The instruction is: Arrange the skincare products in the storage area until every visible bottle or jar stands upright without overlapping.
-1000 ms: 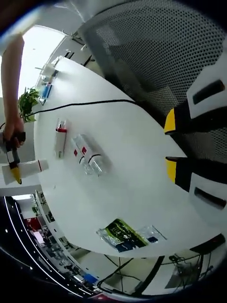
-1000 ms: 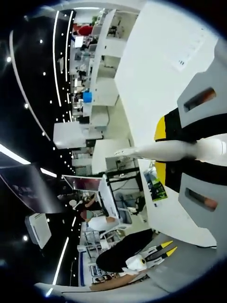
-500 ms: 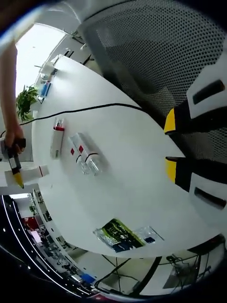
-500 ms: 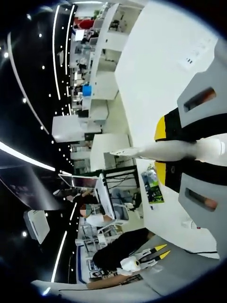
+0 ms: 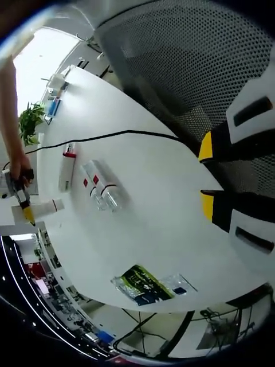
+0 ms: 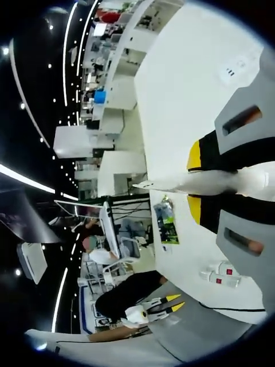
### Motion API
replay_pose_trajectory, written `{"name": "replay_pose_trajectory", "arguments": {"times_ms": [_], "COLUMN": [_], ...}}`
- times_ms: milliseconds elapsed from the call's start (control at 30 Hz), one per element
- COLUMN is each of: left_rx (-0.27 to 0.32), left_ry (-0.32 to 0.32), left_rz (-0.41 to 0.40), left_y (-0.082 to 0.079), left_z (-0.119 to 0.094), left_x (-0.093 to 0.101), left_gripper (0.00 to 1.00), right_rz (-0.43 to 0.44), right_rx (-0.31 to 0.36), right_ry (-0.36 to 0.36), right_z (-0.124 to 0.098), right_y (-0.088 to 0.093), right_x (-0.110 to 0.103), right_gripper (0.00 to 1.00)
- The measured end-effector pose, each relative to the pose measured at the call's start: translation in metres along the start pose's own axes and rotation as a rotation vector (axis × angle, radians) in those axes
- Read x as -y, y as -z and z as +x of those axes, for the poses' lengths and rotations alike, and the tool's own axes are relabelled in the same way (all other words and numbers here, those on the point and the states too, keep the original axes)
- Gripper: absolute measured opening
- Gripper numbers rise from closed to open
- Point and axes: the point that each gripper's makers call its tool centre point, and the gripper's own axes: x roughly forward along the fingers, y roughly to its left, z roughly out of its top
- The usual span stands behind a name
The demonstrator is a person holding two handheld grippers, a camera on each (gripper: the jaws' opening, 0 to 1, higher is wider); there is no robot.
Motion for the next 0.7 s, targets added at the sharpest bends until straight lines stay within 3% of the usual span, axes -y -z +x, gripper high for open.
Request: {"name": "replay_pose_trajectory", "arguments": {"times_ms": [700], "left_rx": [-0.015], "left_ry": [-0.007], "left_rz": [-0.003], "left_y": [0.003], "left_z": [0.002], "left_x": [-0.002], "left_gripper": [0.20], "right_rz": [-0.053], "right_rx": [-0.031], "right_ry": [-0.102], "right_z": [0.014], "right_y": [0.022], "right_x": [-0.010], "right_gripper": [0.12]}}
